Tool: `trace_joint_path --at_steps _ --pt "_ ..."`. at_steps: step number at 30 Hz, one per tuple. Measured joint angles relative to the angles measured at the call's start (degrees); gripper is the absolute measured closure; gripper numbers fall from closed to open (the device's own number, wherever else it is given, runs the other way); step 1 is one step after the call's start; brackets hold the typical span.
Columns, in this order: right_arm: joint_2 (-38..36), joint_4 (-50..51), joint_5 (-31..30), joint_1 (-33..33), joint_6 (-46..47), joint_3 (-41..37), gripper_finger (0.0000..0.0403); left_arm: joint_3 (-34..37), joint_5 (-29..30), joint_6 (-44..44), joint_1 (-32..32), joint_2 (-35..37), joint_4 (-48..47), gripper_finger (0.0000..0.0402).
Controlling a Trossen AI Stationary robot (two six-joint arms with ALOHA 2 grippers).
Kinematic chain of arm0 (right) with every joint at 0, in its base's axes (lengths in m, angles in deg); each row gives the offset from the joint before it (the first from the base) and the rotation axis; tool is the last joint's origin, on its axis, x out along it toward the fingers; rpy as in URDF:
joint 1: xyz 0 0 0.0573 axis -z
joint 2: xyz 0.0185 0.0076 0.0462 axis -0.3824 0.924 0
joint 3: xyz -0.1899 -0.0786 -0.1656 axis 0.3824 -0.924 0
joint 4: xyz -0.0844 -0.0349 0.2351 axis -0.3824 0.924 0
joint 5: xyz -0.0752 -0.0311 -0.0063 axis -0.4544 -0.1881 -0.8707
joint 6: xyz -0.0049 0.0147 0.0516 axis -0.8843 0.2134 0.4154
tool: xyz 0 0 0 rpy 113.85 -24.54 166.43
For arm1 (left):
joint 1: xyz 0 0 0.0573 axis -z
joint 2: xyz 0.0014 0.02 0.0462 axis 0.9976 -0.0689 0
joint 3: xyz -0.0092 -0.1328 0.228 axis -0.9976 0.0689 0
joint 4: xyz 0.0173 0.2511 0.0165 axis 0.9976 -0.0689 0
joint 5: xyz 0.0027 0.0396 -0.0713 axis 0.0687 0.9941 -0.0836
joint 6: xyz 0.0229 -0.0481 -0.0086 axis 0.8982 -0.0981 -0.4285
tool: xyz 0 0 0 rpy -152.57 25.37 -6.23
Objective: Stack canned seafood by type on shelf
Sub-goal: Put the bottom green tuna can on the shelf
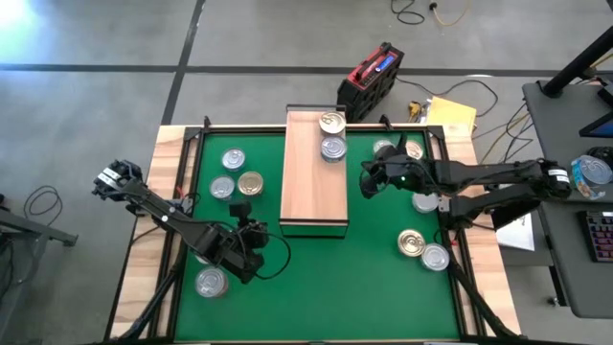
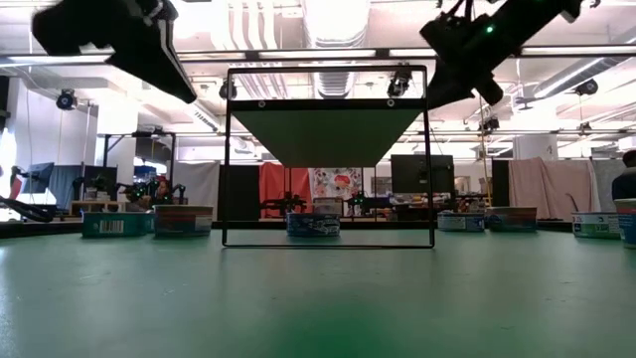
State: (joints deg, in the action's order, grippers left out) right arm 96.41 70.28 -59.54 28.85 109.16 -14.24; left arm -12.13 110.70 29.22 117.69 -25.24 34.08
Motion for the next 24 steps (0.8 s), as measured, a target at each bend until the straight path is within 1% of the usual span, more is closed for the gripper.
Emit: trace_joint_path --at_steps 4,9,16,24 --pt "-0.1 -0.5 -0.2 -3.0 0.3 -0.2 0.0394 -1.3 -5.1 0.0 0.0 0.0 0.0 0.0401" --pt "0.2 -1.7 -1.9 -7.1 1.1 -0.2 0.0394 -2.0 -11.5 -0.5 0.0 0.2 -2.4 0.0401" --pt "1.1 -1.7 -8.5 -13.4 3.2 -0.2 0.0394 -2.2 -20.1 -5.0 0.0 0.2 -6.2 0.0401" --pt "3.2 -1.7 -14.7 -17.6 3.9 -0.2 0.0394 -2.2 -27.9 -13.3 0.0 0.6 -15.5 0.0401"
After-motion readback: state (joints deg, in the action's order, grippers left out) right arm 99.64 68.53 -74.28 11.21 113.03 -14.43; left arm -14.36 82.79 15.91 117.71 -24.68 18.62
